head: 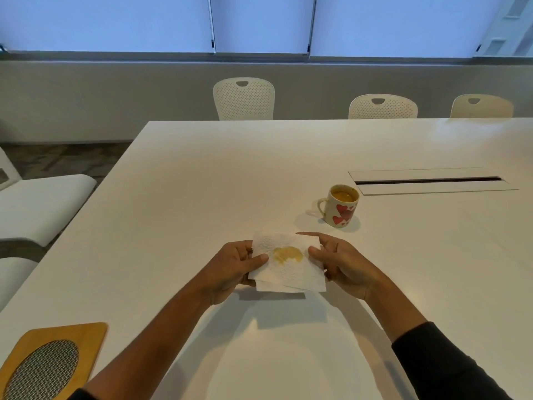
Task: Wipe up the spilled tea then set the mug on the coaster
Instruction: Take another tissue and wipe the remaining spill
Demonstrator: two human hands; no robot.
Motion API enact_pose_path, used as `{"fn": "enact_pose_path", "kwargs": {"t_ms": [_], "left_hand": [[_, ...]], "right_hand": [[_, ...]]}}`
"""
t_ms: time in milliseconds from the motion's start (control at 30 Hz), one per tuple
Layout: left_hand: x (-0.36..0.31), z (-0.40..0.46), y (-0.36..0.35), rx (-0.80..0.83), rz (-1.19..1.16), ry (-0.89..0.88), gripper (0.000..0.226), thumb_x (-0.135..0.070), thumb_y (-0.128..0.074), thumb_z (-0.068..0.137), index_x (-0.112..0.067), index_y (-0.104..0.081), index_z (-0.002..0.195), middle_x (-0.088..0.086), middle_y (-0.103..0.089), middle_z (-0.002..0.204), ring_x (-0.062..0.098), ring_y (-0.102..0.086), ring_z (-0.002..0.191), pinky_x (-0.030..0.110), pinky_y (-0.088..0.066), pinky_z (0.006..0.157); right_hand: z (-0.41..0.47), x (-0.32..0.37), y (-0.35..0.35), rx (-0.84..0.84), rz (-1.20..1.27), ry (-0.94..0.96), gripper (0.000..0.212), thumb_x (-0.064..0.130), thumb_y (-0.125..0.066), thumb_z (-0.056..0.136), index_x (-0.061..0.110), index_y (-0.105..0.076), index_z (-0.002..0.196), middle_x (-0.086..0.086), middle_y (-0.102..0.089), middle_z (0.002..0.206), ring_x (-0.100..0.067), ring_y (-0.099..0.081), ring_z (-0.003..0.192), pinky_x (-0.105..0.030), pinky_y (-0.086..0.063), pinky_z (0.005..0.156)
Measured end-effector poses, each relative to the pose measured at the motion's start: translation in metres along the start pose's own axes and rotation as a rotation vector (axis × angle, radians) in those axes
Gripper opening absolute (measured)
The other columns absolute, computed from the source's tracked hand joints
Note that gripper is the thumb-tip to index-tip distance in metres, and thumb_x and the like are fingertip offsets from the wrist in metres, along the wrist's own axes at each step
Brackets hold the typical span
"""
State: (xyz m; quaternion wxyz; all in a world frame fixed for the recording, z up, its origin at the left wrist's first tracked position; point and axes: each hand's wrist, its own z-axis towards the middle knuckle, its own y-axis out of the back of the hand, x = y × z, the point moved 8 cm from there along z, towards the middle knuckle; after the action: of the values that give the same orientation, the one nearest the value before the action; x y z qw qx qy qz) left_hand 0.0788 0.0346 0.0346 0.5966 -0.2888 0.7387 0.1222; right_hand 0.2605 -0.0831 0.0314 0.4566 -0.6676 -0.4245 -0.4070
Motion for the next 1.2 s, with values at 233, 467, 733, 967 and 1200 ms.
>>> {"fn": "enact_pose_path", "kwargs": {"t_ms": [233,467,733,967,1200], "left_hand": [[-0.002,0.007,0.011,-0.032,-0.005,-0.059,0.029,-0.006,-0.067,0.097,-0.024,-0.079,0.116,0.002,-0.078,0.119,0.022,-0.075,0.106,0.031,-0.062,0.076],[-0.002,0.019,0.019,0.049,0.0,-0.038,0.025,0.002,-0.064,0.094,-0.007,-0.082,0.108,0.013,-0.077,0.119,0.026,-0.074,0.111,0.029,-0.061,0.085],[-0.021,0.037,0.029,-0.099,0.157,-0.199,0.022,-0.032,-0.074,0.093,-0.018,-0.083,0.108,0.003,-0.079,0.113,0.024,-0.073,0.107,0.028,-0.06,0.086],[-0.073,0.077,0.041,-0.248,0.64,-0.554,0.036,-0.009,-0.081,0.085,-0.021,-0.077,0.12,-0.01,-0.079,0.105,0.002,-0.074,0.1,0.021,-0.059,0.09],[-0.092,0.12,0.053,-0.263,0.949,-0.785,0.018,0.01,-0.068,0.091,-0.002,-0.075,0.103,0.009,-0.077,0.108,0.018,-0.074,0.1,0.03,-0.06,0.091]], "right_hand": [[0.007,-0.007,0.01,-0.133,0.013,0.06,0.026,-0.004,-0.07,0.095,0.009,-0.082,0.115,-0.017,-0.079,0.118,-0.034,-0.074,0.105,-0.031,-0.065,0.079],[0.014,-0.003,0.002,0.017,0.215,0.087,0.048,-0.003,-0.042,0.077,-0.026,-0.069,0.111,-0.038,-0.068,0.13,-0.037,-0.076,0.11,-0.03,-0.066,0.079],[0.044,0.016,0.015,-0.196,-0.315,0.252,0.019,0.022,-0.085,0.089,0.02,-0.086,0.107,0.002,-0.082,0.115,-0.019,-0.075,0.108,-0.026,-0.061,0.088],[0.091,0.061,0.014,-0.338,-0.785,0.529,0.042,0.007,-0.086,0.085,0.019,-0.078,0.125,0.005,-0.081,0.109,-0.01,-0.075,0.1,-0.023,-0.062,0.092],[0.144,0.073,0.0,-0.361,-1.099,0.842,0.017,-0.003,-0.077,0.091,0.004,-0.082,0.105,-0.009,-0.083,0.101,-0.022,-0.078,0.089,-0.033,-0.064,0.083]]}}
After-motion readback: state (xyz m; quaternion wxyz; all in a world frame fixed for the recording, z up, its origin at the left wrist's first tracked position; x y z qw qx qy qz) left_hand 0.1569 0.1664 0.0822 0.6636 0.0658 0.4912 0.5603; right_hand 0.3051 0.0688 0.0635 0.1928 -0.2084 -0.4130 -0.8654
